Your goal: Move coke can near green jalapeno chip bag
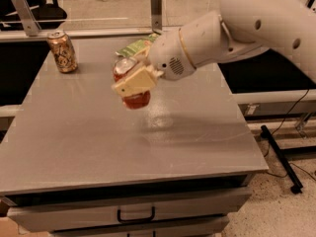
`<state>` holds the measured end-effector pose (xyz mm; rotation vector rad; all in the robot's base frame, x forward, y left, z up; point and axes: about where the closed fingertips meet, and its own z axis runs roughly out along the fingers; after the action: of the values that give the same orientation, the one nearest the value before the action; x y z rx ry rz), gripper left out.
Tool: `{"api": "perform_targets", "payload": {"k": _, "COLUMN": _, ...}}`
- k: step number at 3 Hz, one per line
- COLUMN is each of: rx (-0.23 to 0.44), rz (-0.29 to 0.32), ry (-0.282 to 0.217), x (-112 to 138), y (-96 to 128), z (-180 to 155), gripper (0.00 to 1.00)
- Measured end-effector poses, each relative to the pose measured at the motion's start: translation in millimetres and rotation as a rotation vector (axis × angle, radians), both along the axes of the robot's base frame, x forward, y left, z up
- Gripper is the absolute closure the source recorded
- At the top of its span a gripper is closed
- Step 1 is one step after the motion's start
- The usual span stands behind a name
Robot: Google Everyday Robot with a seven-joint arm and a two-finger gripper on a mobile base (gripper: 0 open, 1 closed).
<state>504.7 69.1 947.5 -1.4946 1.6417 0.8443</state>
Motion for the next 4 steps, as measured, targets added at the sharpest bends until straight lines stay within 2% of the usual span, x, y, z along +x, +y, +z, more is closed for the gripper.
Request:
{"api": "perform_targets", "payload": {"k": 1, "rx": 0.009, "rz": -0.013, "ry": -0.025, "x": 6.1, "y": -3.9, "z": 13.3, "gripper": 1.0}}
{"api": "perform_targets", "payload": {"k": 3, "rx": 0.008, "rz": -0.016, "ry": -0.037, "x": 10.8, "y": -6.7, "z": 15.4, "gripper": 1.0}}
{"api": "perform_targets", "payload": {"k": 4, "rx": 0.024, "rz": -0.073, "ry": -0.119, "x": 65.2, "y": -42.6, "z": 22.4, "gripper": 1.0}}
